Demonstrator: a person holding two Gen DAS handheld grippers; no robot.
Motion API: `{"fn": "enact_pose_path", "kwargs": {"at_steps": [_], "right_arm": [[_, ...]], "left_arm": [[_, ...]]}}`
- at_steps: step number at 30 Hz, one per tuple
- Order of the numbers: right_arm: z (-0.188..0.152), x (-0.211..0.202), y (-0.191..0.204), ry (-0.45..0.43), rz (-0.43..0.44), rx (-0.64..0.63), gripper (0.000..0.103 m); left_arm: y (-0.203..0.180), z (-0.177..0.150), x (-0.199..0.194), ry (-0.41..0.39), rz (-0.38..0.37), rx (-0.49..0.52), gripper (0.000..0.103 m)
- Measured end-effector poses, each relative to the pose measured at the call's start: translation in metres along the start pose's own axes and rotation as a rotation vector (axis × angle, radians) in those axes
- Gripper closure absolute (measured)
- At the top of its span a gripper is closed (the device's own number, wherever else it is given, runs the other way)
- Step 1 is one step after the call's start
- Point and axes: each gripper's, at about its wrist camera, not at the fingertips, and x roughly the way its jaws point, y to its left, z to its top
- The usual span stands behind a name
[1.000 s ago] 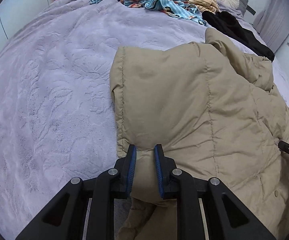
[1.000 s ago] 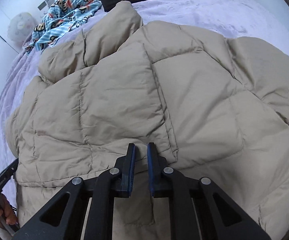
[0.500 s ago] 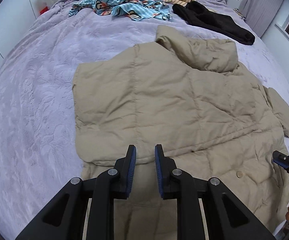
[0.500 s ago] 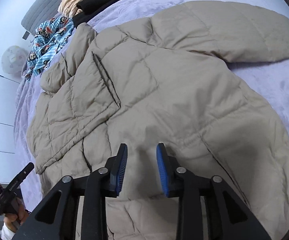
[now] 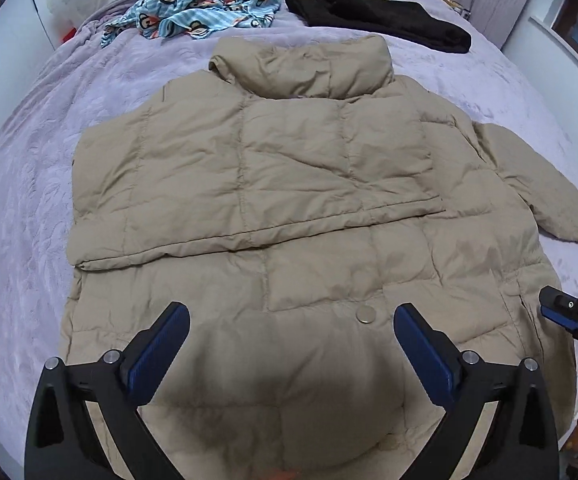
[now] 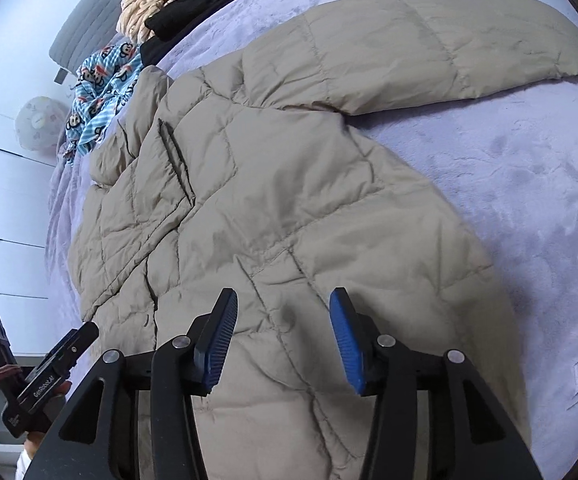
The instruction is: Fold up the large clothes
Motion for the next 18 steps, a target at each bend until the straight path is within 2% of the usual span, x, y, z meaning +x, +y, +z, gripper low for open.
{"fn": "enact_pose_path", "kwargs": {"at_steps": [1, 3, 4, 6, 8, 12, 18], "right_arm": [[0.003, -0.003, -0.006, -0.005, 0.006, 0.009, 0.05], [0.01, -0.011, -0.019, -0.029, 0.027, 0.038, 0.042], [0.014, -0.016, -0.028, -0.047, 0.045, 0.058, 0.029], [0.022, -0.029, -0.047, -0.099, 0.081, 0.113, 0.012], [0.033, -0.04, -0.07, -0.137, 0.106, 0.169, 0.0], [0.052, -0.056, -0.115, -0.204, 0.121, 0.274, 0.0], [0.087, -0.065, -0.181, -0.229, 0.131, 0.426, 0.0]], "left_arm": [[-0.006, 0.001, 0.001, 0.006, -0.009, 0.0, 0.001], [-0.017, 0.005, 0.003, 0.01, -0.021, 0.003, 0.001], [-0.023, 0.008, 0.003, 0.011, -0.021, 0.008, 0.001], [-0.035, 0.013, 0.004, 0.016, -0.012, 0.02, 0.001], [-0.048, 0.018, 0.007, 0.027, 0.007, 0.036, 0.001], [-0.072, 0.024, 0.015, 0.038, 0.029, 0.063, 0.001], [-0.098, 0.03, 0.036, 0.073, 0.047, 0.094, 0.001]]}}
